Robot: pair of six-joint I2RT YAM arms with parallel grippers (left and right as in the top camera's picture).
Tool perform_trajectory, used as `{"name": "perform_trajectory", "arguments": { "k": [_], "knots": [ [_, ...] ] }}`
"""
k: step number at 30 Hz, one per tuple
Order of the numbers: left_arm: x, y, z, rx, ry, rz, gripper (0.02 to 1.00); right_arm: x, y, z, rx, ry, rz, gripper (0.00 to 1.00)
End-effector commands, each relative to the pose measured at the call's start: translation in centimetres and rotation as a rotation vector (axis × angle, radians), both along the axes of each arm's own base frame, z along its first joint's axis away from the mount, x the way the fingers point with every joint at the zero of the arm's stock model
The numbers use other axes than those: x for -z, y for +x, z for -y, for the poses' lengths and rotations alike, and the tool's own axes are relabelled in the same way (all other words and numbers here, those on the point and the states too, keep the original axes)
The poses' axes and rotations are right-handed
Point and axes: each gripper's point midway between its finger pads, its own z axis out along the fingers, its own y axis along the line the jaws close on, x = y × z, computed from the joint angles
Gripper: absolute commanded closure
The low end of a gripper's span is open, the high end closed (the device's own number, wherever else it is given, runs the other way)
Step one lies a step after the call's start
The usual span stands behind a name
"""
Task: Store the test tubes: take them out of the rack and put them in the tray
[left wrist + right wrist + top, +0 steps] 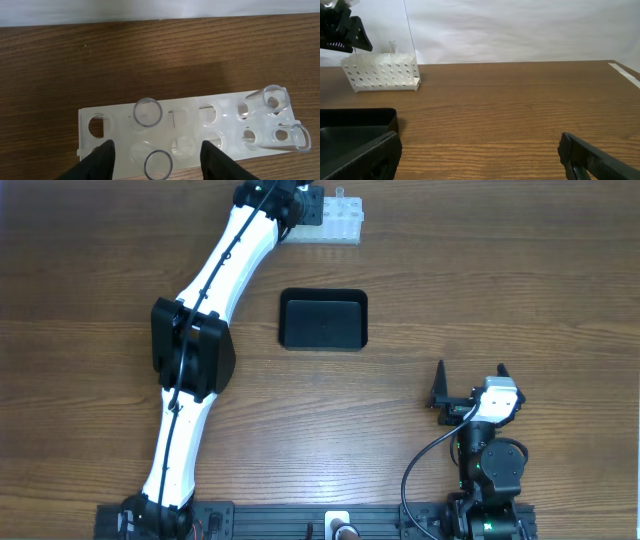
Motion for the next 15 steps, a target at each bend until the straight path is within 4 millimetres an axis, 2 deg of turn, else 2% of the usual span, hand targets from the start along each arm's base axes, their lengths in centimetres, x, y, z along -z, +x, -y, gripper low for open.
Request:
{"name": "perform_trajectory", "arguments": {
  "k": [1,8,15],
  "knots": [
    [-0.44,0.66,-0.64,-0.023,0.004,0.020,0.481,0.17,-0.02,-0.08,-0.004,-0.008,-0.001,0.007],
    [-0.37,0.64,-0.89,-0.029,0.010,0.016,0.527,0.17,-0.02,-0.08,-0.004,-0.008,-0.001,0.009],
    [-0.38,0.72,-1.04,-0.031,0.010,0.017,0.625,0.17,-0.02,-0.08,-0.004,-0.008,-0.001,0.007]
  ]
}}
